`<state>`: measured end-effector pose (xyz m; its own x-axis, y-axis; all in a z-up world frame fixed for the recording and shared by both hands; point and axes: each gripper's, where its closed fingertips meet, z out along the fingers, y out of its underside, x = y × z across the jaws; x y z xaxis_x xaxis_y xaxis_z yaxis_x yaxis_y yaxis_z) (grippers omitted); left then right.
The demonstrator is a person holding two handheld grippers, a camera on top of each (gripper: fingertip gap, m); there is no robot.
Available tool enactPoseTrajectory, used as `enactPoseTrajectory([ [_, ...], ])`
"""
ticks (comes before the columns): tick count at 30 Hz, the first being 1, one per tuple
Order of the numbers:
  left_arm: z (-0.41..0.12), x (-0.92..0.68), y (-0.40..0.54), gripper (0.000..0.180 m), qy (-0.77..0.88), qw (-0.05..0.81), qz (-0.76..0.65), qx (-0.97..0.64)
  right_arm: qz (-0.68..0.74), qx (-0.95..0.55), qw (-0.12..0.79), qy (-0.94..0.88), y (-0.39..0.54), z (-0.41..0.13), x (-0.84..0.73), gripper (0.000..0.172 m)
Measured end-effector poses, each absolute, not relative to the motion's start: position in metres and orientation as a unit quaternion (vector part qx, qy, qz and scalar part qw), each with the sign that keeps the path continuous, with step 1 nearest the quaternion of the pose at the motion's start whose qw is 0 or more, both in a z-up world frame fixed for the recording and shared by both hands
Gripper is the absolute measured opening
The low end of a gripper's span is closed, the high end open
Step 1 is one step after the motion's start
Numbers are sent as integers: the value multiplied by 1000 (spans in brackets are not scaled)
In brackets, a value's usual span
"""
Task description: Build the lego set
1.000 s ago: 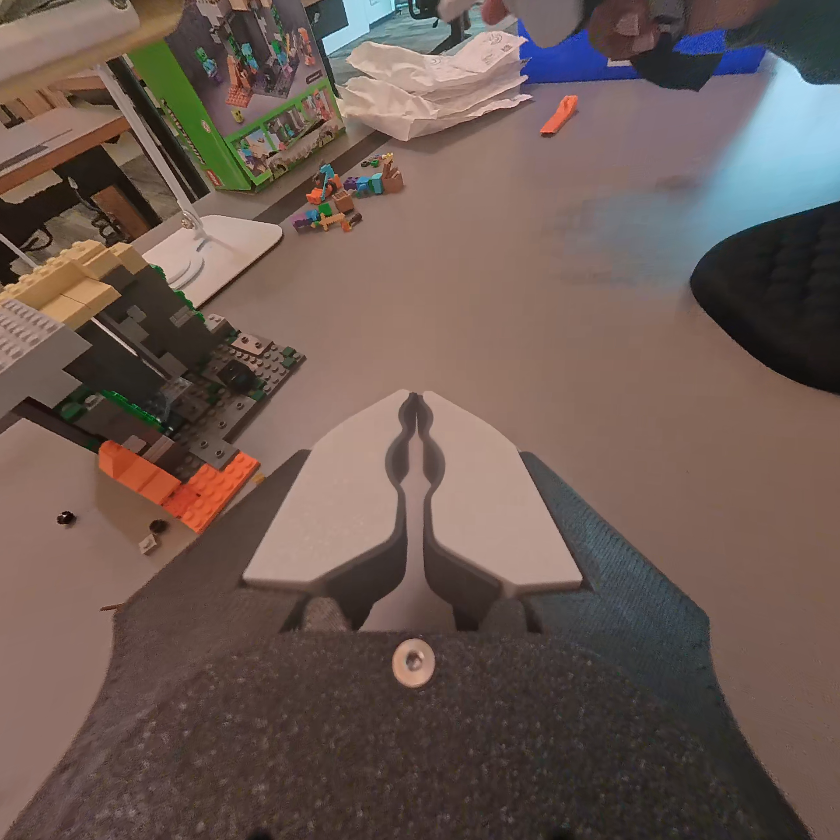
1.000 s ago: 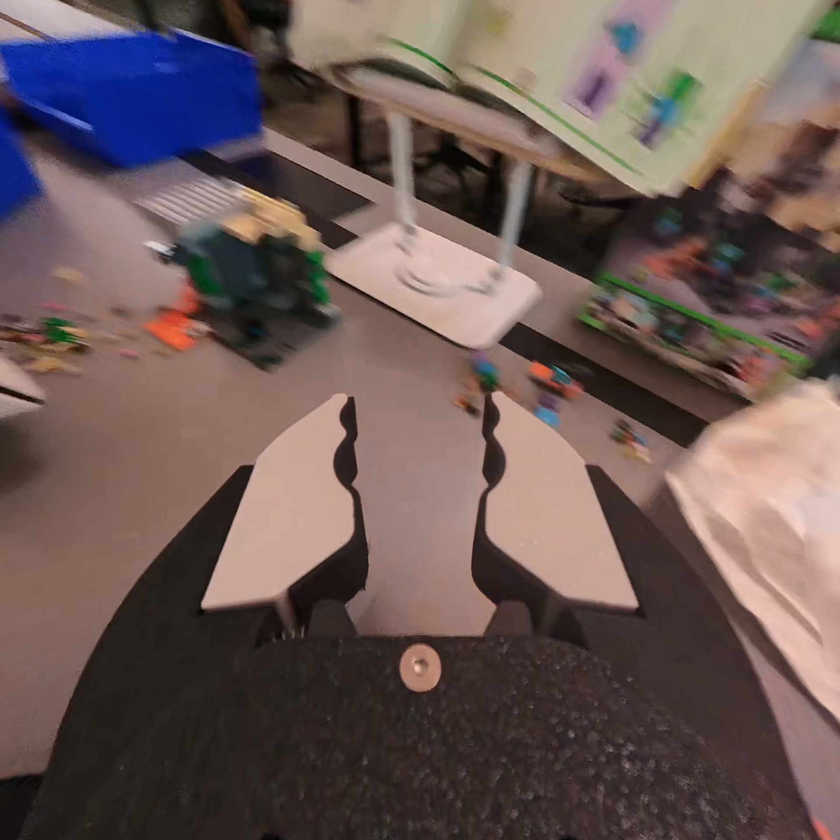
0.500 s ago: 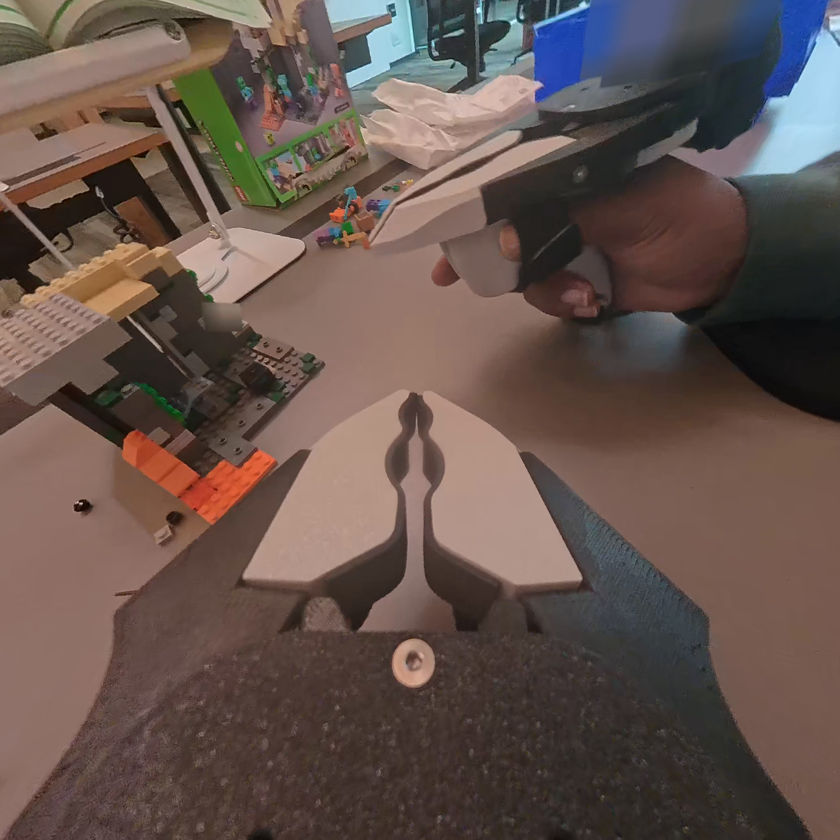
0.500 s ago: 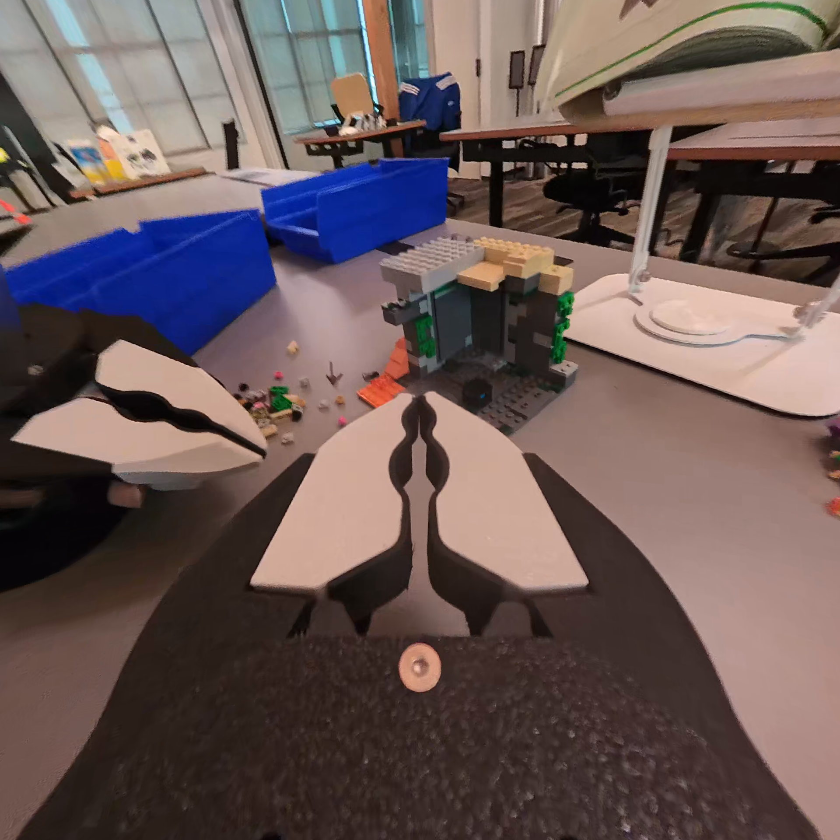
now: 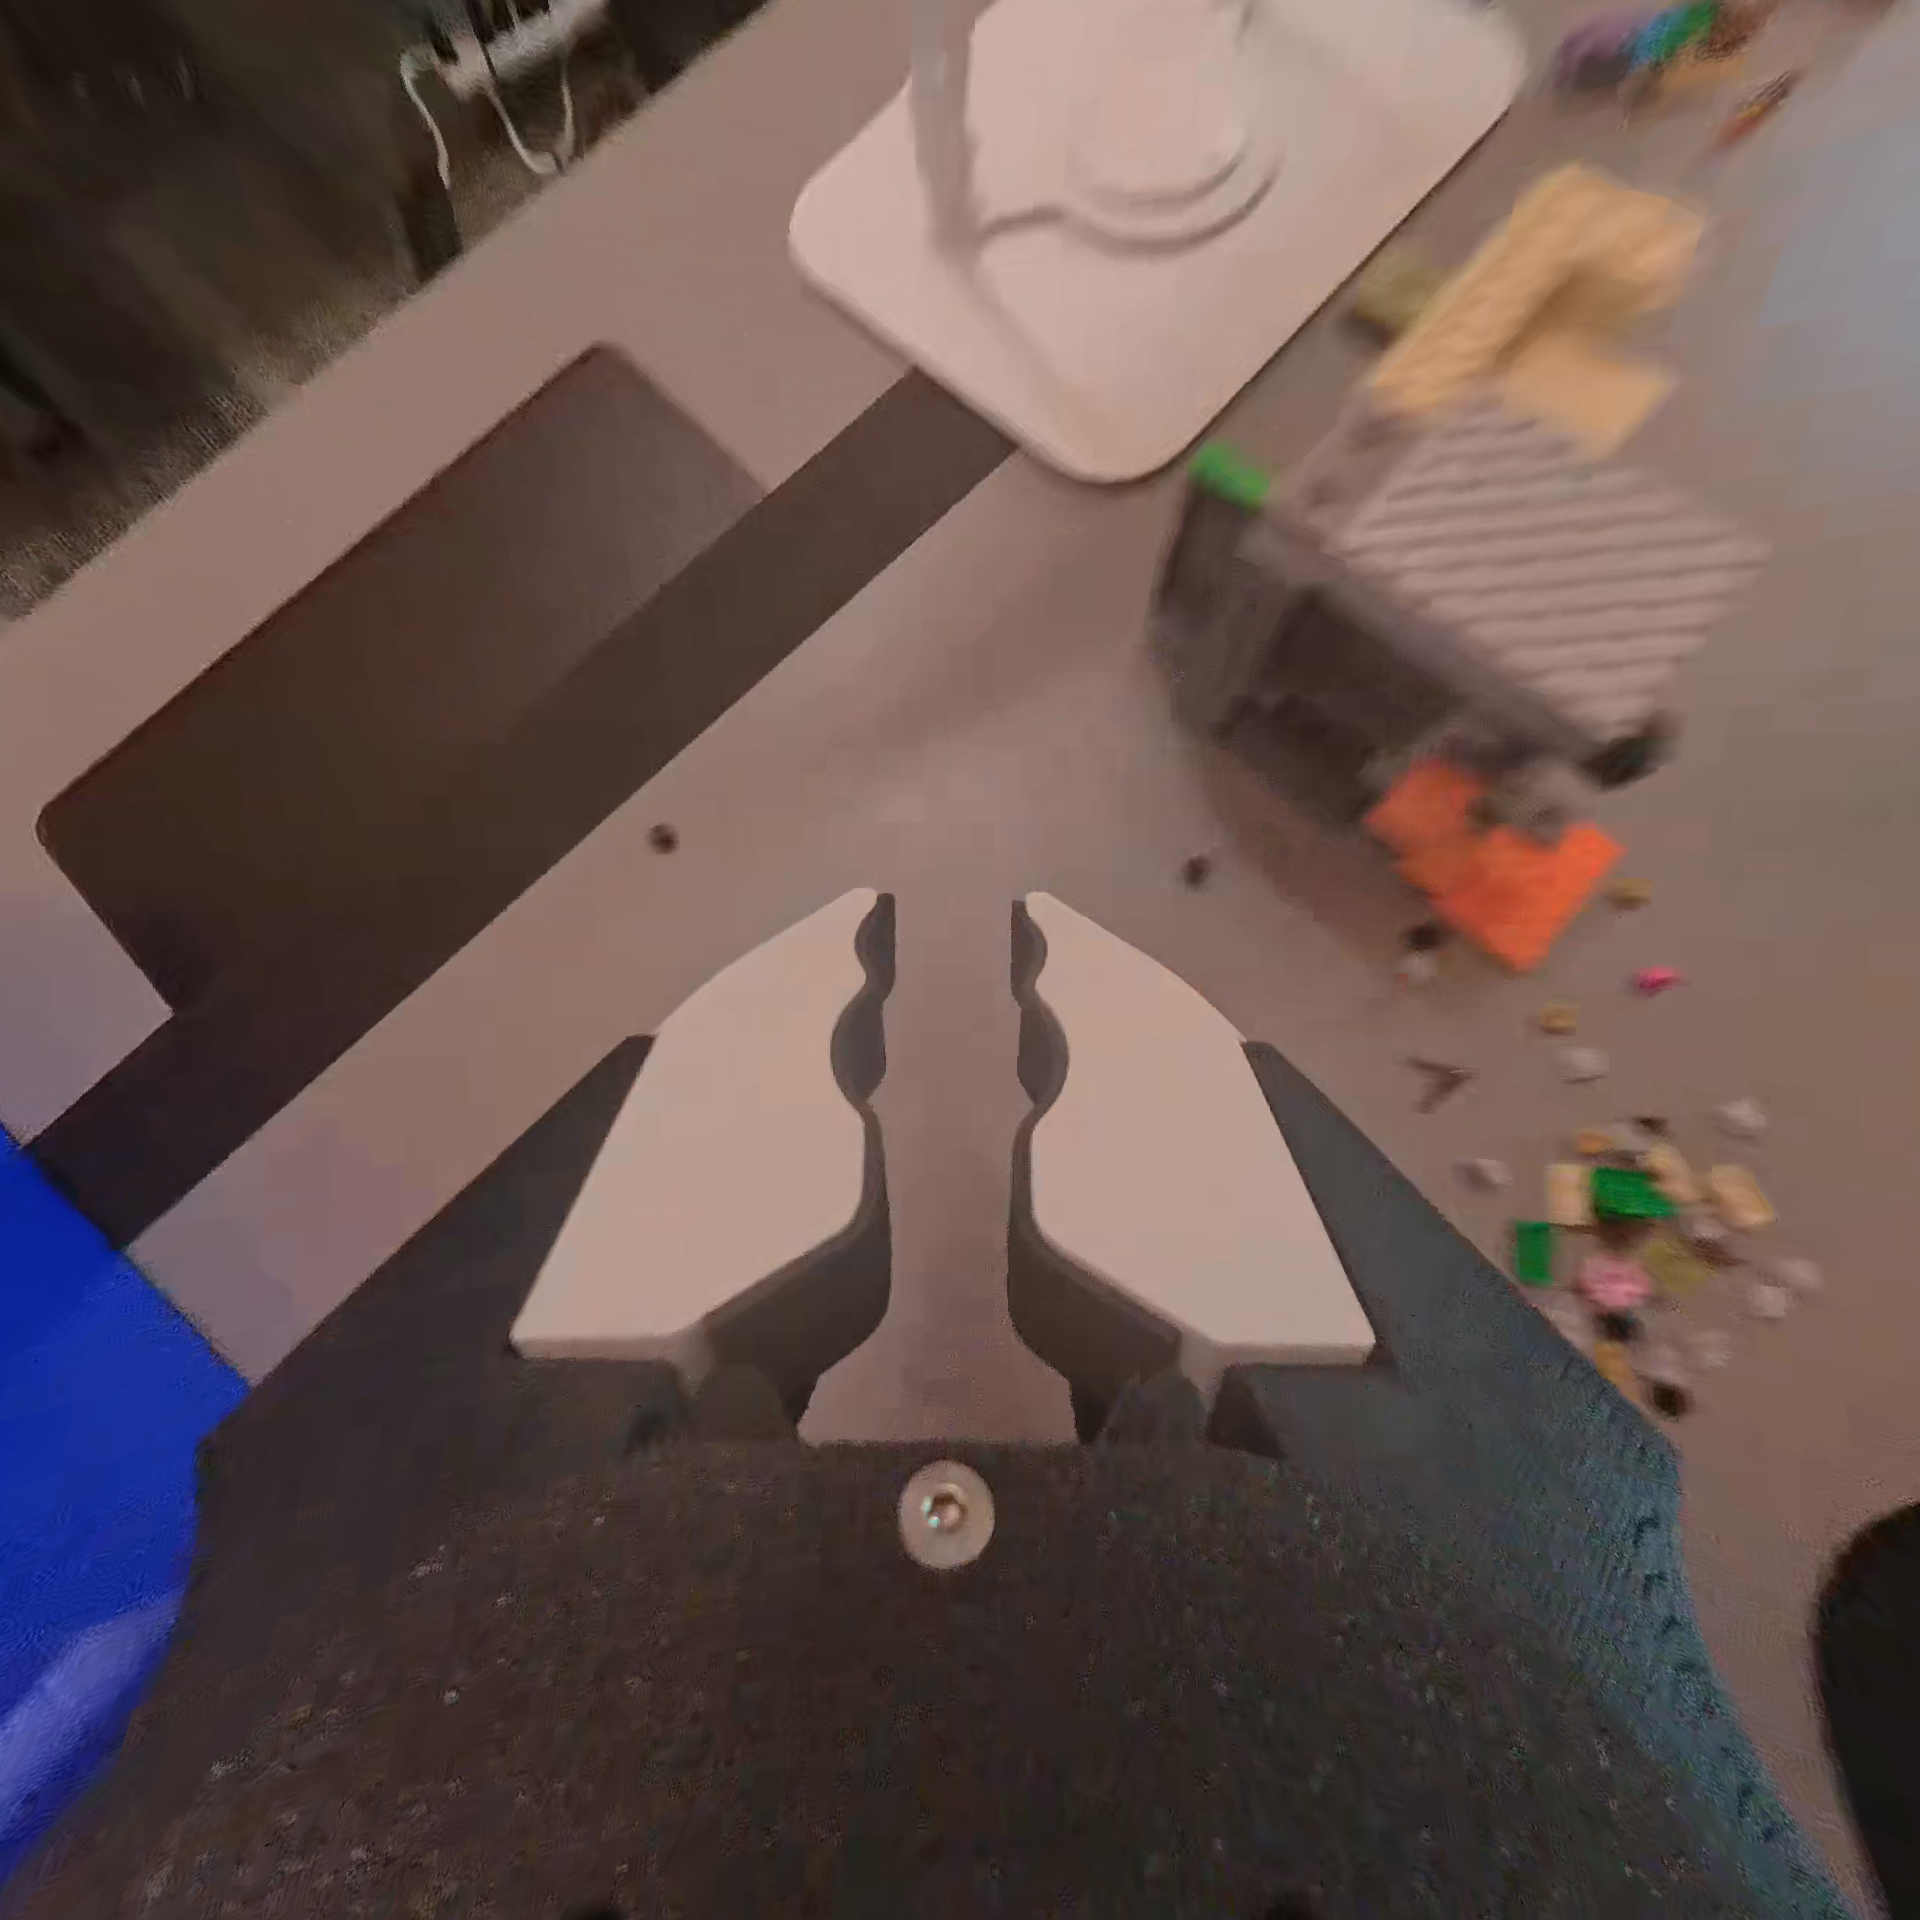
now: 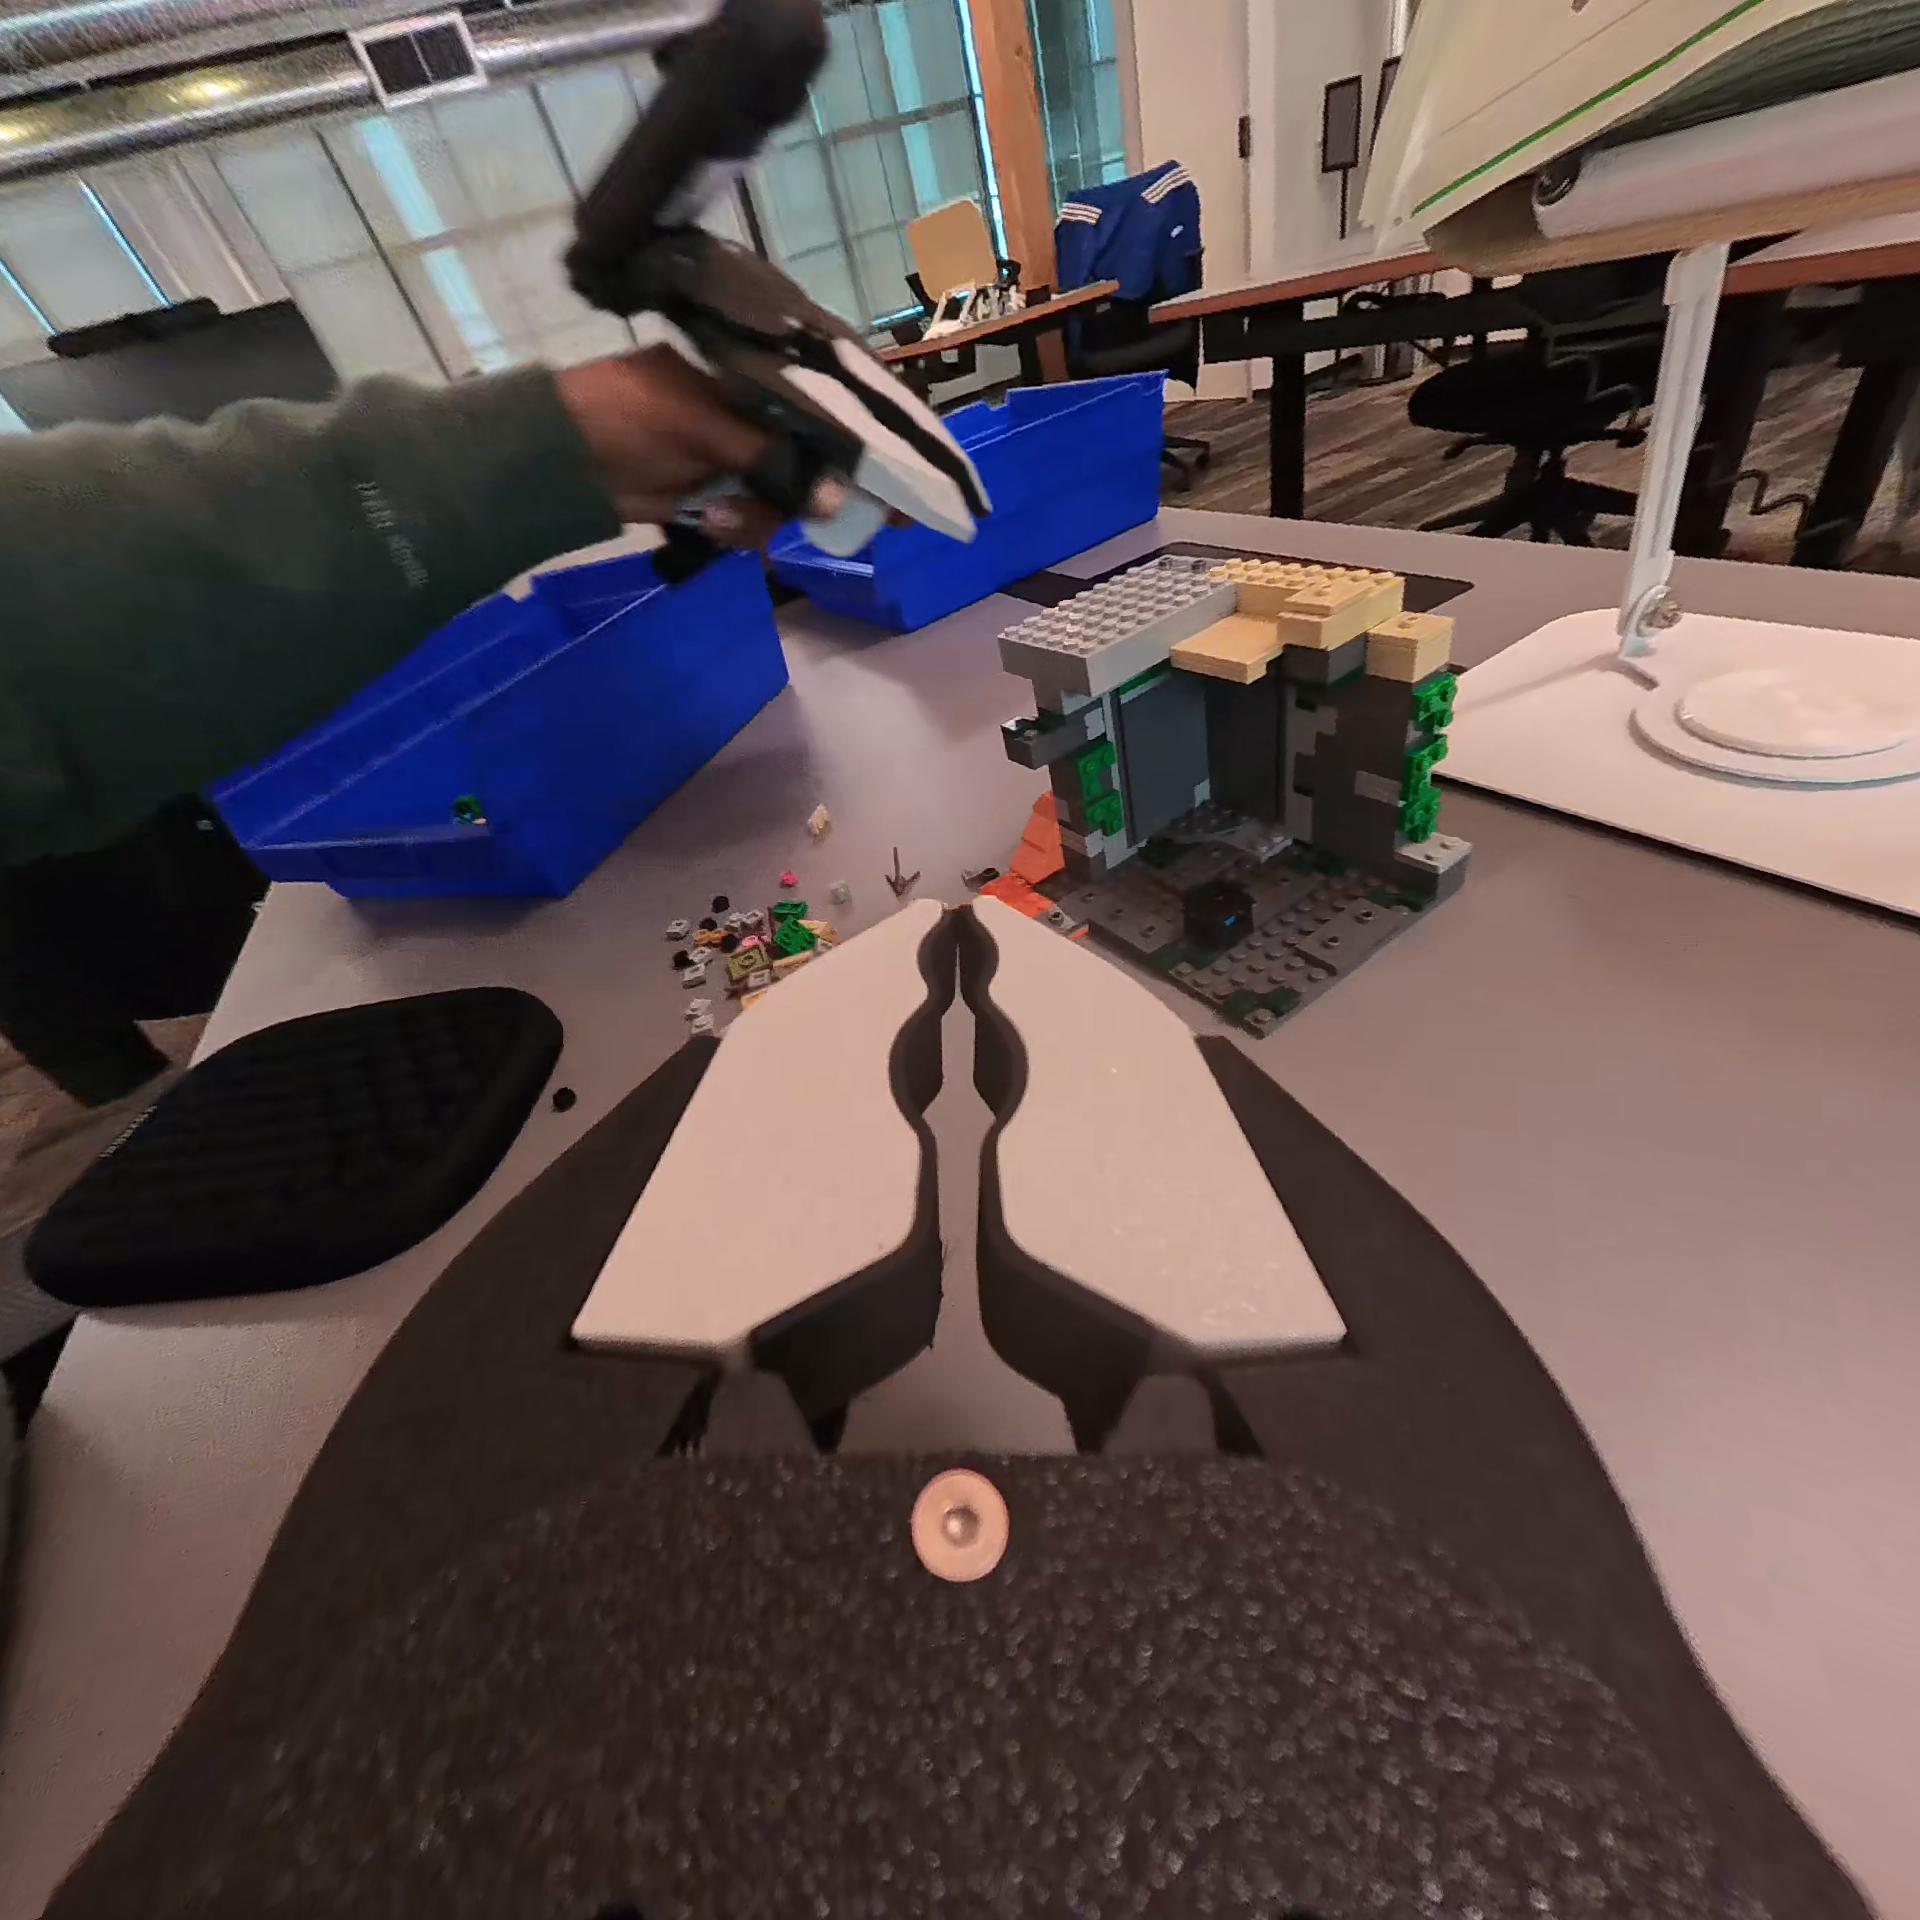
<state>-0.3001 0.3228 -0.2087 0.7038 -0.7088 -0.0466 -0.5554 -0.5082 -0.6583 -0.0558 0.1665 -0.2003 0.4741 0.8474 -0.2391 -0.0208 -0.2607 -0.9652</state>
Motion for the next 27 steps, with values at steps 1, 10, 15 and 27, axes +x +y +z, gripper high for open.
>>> enactPoseTrajectory([
  [1,-219,-309,336,21,372,315,-113,-866,414,-678,526,-306,166,-200,-55,0],
  [10,-289,-337,407,26,406,239,-50,-880,357,-682,544,-332,175,-204,-44,0],
  [15,-307,-339,418,26,421,206,-38,-883,345,-680,545,-348,173,-206,-46,0],
  [27,-310,-331,419,7,403,183,-72,-894,326,-677,544,-373,170,-209,-49,0],
])
